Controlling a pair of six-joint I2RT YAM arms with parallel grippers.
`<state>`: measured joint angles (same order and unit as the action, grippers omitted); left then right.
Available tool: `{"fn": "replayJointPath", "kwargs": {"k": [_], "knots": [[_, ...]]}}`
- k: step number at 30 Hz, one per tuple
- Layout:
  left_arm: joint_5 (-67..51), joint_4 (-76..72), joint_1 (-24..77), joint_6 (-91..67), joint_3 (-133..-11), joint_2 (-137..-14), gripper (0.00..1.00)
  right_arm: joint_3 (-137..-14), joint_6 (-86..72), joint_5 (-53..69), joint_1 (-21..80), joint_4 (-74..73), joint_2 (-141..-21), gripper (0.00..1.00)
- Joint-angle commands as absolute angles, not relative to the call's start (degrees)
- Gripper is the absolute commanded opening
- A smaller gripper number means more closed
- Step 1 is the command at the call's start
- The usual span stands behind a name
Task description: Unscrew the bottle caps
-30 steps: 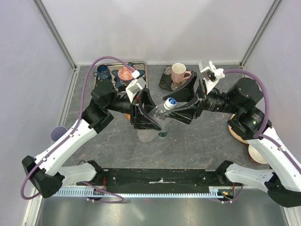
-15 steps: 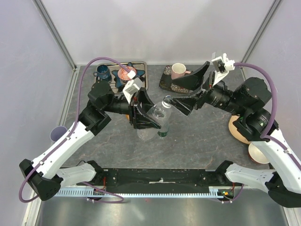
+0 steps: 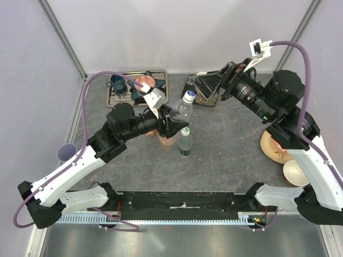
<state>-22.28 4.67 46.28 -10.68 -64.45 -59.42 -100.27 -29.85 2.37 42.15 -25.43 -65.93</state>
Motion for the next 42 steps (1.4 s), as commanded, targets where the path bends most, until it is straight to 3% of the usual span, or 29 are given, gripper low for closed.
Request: {"fn": "replayJointPath", "kwargs": {"k": [1, 8, 23, 29, 35, 38, 39, 40, 42], "knots": [[3.04, 5.19, 51.75, -0.89, -63.98, -58.45, 0.35, -104.06, -32.52, -2.02, 42.36, -31.29, -69.43, 0.94], [13.18, 3.78, 55.37, 3.43, -63.46, -58.54, 0.35, -103.10, -32.61, -1.06, 42.36, -32.61, -72.51, 0.92], [13.27, 3.60, 55.90, 4.39, -63.54, -59.59, 0.35, -97.21, -32.96, 1.85, 42.80, -28.22, -73.21, 0.83], [13.10, 3.60, 55.99, 4.57, -63.46, -59.68, 0.35, -96.86, -32.70, 2.02, 42.98, -27.60, -73.56, 0.73], [12.66, 3.69, 56.07, 4.75, -63.54, -59.50, 0.35, -95.98, -32.52, 2.20, 43.07, -26.98, -73.48, 0.57], [12.57, 3.69, 55.99, 4.57, -63.54, -59.33, 0.35, -95.45, -32.52, 2.46, 43.07, -26.90, -73.30, 0.39], [12.57, 3.69, 55.99, 4.48, -63.54, -59.41, 0.35, -95.28, -32.61, 2.46, 43.07, -26.89, -73.13, 0.26], [12.39, 3.69, 56.07, 4.31, -63.54, -59.24, 0.35, -95.01, -32.69, 2.20, 43.07, -26.89, -73.04, 0.20], [11.34, 3.60, 56.07, 3.61, -63.72, -58.98, 0.35, -94.05, -32.26, 2.98, 43.07, -26.37, -72.34, 0.13]]}}
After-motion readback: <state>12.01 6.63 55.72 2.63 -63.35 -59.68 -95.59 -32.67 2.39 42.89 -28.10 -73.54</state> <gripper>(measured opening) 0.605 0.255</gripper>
